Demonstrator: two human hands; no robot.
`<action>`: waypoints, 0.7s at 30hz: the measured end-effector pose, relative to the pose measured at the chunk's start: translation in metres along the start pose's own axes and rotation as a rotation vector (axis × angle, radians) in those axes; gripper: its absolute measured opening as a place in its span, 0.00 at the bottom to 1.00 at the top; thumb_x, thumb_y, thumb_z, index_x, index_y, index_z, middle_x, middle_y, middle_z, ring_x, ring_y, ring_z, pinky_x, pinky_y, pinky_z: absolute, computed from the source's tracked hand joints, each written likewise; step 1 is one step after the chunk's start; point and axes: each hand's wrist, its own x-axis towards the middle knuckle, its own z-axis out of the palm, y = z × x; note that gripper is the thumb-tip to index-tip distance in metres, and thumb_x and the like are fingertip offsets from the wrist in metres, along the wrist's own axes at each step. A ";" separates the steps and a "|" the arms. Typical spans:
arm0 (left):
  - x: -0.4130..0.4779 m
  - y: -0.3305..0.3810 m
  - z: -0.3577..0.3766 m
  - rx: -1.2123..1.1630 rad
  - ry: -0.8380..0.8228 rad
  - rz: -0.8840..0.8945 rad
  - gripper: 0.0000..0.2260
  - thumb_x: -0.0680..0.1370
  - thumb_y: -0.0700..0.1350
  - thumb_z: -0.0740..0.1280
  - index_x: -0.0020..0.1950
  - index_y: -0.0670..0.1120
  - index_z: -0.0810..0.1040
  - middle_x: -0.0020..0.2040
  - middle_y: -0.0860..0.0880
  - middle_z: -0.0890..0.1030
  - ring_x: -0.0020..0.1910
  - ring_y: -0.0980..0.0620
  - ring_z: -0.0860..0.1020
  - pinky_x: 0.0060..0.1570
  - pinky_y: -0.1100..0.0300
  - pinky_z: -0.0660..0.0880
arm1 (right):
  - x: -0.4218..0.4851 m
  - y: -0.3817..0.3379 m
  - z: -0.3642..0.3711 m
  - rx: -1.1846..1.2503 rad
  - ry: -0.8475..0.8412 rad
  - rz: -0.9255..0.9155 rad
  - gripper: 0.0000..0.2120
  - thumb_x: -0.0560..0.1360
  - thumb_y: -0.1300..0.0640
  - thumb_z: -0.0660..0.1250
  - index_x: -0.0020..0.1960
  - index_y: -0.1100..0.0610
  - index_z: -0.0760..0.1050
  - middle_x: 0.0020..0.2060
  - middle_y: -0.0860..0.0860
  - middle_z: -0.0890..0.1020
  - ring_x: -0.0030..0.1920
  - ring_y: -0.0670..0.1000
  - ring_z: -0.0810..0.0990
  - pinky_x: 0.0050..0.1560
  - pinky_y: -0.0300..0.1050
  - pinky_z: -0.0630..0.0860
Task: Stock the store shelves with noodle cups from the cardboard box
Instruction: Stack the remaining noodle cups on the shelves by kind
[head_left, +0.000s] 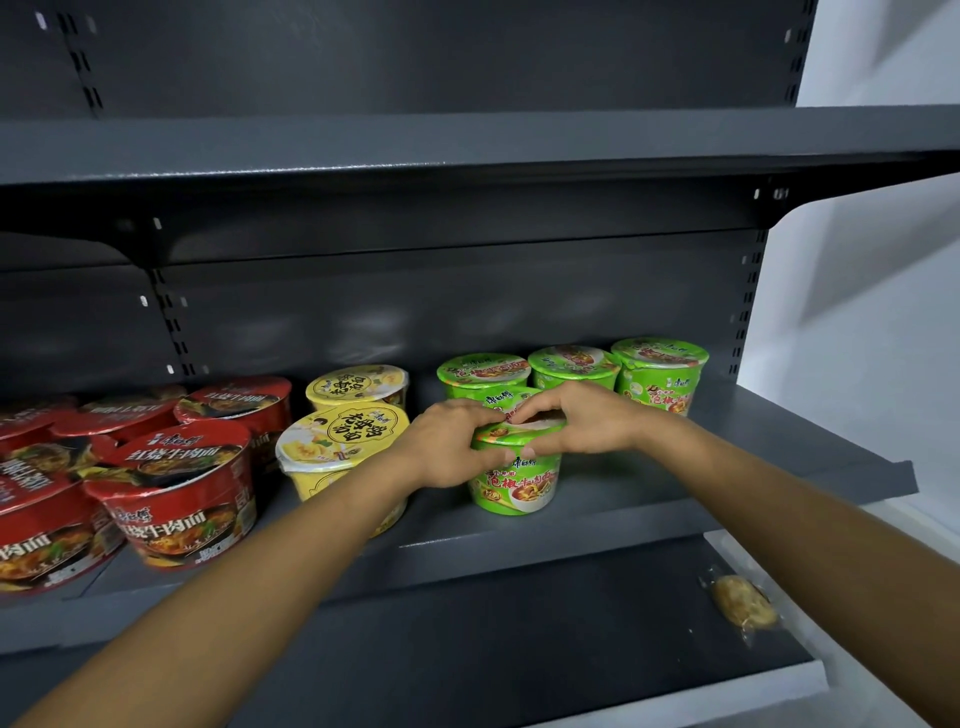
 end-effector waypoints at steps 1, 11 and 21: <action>-0.001 0.000 0.000 0.000 0.006 0.004 0.29 0.75 0.61 0.65 0.73 0.51 0.67 0.71 0.48 0.70 0.71 0.49 0.65 0.69 0.54 0.63 | 0.001 -0.003 0.000 -0.013 0.003 -0.007 0.22 0.69 0.45 0.74 0.62 0.47 0.77 0.60 0.41 0.78 0.62 0.42 0.74 0.65 0.40 0.69; -0.037 -0.021 -0.035 0.033 0.262 0.002 0.19 0.77 0.51 0.66 0.66 0.46 0.75 0.61 0.46 0.79 0.61 0.46 0.75 0.55 0.60 0.67 | 0.024 -0.059 0.008 -0.075 0.188 -0.152 0.14 0.72 0.46 0.70 0.56 0.47 0.81 0.55 0.45 0.83 0.59 0.45 0.77 0.60 0.38 0.69; -0.126 -0.076 -0.065 0.023 0.340 -0.139 0.16 0.77 0.48 0.67 0.63 0.48 0.78 0.57 0.47 0.82 0.56 0.47 0.78 0.52 0.59 0.72 | 0.048 -0.149 0.050 0.029 0.132 -0.287 0.12 0.72 0.49 0.72 0.54 0.51 0.83 0.47 0.46 0.85 0.48 0.41 0.80 0.52 0.35 0.73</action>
